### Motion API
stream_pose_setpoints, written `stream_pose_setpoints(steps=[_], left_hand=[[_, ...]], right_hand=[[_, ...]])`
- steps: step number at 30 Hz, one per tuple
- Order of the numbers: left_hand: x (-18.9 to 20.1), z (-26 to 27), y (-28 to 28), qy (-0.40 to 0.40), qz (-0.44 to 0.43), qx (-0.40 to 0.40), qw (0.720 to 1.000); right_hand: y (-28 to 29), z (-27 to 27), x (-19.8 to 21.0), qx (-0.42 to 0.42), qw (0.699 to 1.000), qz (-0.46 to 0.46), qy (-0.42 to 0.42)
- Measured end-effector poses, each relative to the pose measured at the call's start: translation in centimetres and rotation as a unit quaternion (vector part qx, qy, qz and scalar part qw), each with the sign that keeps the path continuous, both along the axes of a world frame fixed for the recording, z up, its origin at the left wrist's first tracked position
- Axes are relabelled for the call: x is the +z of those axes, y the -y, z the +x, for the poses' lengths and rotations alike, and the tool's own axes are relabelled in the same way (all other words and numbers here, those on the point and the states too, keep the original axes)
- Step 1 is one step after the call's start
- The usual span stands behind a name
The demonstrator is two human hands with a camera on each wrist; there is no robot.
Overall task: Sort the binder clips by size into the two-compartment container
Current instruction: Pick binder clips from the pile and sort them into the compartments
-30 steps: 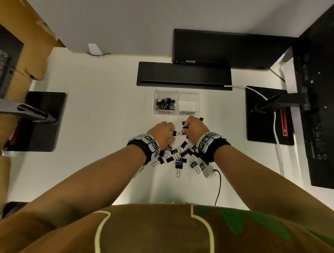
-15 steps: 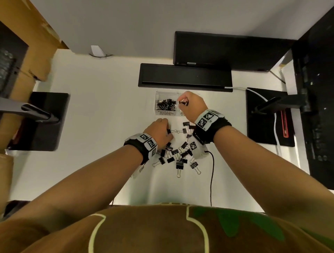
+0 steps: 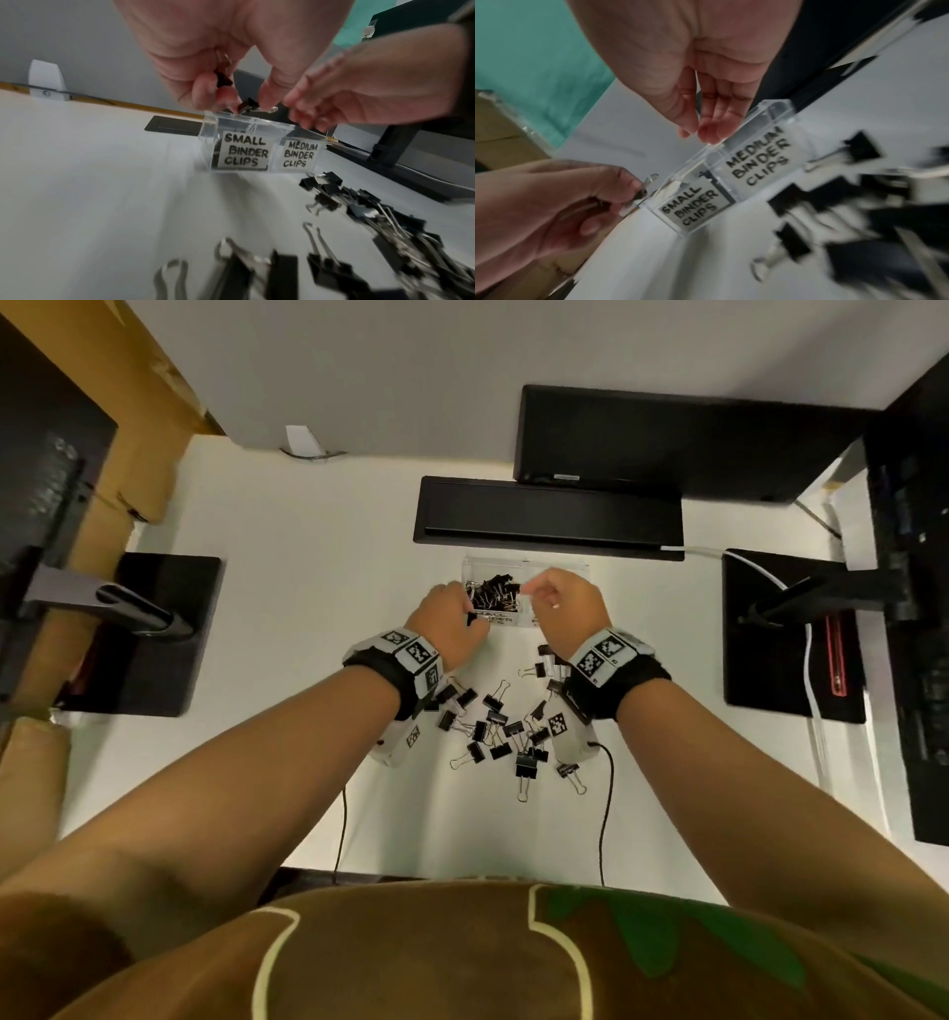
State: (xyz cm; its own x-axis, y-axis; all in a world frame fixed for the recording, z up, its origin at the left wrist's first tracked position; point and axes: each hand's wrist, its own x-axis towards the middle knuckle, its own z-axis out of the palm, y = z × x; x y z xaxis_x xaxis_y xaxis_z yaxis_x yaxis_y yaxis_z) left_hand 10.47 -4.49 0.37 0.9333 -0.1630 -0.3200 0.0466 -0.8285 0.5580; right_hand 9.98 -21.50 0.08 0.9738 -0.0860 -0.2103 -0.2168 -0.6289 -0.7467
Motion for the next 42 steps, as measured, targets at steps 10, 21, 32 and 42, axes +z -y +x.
stream_pose_setpoints(steps=[10,21,32,42], left_hand=[[-0.2,4.6,2.9,0.022,0.139,-0.088,0.986],[-1.2,1.0,4.1,0.141,0.051,-0.106,0.983],[-5.2,-3.6,5.5,0.003,0.078,-0.264,0.961],[-5.5,-3.7,5.5,0.027,0.095,-0.254,0.962]], right_hand=[[4.8,-7.7,-4.3,0.028,0.987,-0.129,-0.096],[5.0,-8.6,-4.1,-0.062,0.992,-0.031,-0.105],[5.7,-6.9,-5.7,0.079,0.982,-0.154,-0.074],[4.5,-6.6,-5.3,0.090,0.987,-0.121,-0.056]])
